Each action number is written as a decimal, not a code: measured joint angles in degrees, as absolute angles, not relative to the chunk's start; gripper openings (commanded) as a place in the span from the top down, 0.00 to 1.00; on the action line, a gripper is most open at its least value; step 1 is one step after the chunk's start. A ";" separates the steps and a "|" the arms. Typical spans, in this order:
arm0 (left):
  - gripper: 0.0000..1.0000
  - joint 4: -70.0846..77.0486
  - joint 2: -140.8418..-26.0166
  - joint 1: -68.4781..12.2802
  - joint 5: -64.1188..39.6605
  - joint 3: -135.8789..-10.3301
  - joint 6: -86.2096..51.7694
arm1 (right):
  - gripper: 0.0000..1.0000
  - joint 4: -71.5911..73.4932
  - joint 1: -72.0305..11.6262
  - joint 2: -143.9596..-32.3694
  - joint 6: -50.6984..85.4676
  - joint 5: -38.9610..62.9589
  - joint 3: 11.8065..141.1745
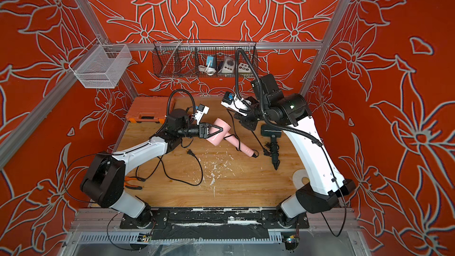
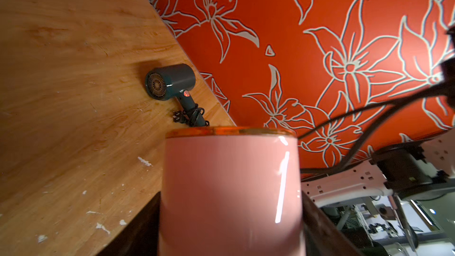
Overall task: Wrap the cord around the hair dryer
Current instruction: Wrap the power cord around the hair dryer.
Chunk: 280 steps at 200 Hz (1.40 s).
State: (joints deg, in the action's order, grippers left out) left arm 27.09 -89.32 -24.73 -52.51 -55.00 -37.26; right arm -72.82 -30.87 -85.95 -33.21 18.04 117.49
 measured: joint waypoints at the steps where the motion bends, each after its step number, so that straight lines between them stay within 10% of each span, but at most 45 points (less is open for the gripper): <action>1: 1.00 27.31 -89.32 -24.71 -52.64 -54.92 -37.41 | 1.00 -72.66 -30.65 -85.95 -33.26 17.93 117.21; 95: 1.00 67.92 -93.38 -24.71 -63.79 -54.43 -69.73 | 1.00 -57.06 -18.00 -86.21 -33.15 27.16 103.13; 280: 1.00 58.06 -81.43 -18.65 -47.22 -61.49 -66.78 | 1.00 -5.58 -13.17 -80.12 3.38 50.70 60.75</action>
State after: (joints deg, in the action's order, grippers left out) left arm 58.06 -81.43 -18.65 -47.22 -61.49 -66.78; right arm -5.58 -13.17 -80.12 3.38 50.70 60.75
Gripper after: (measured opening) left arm 0.721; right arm 0.062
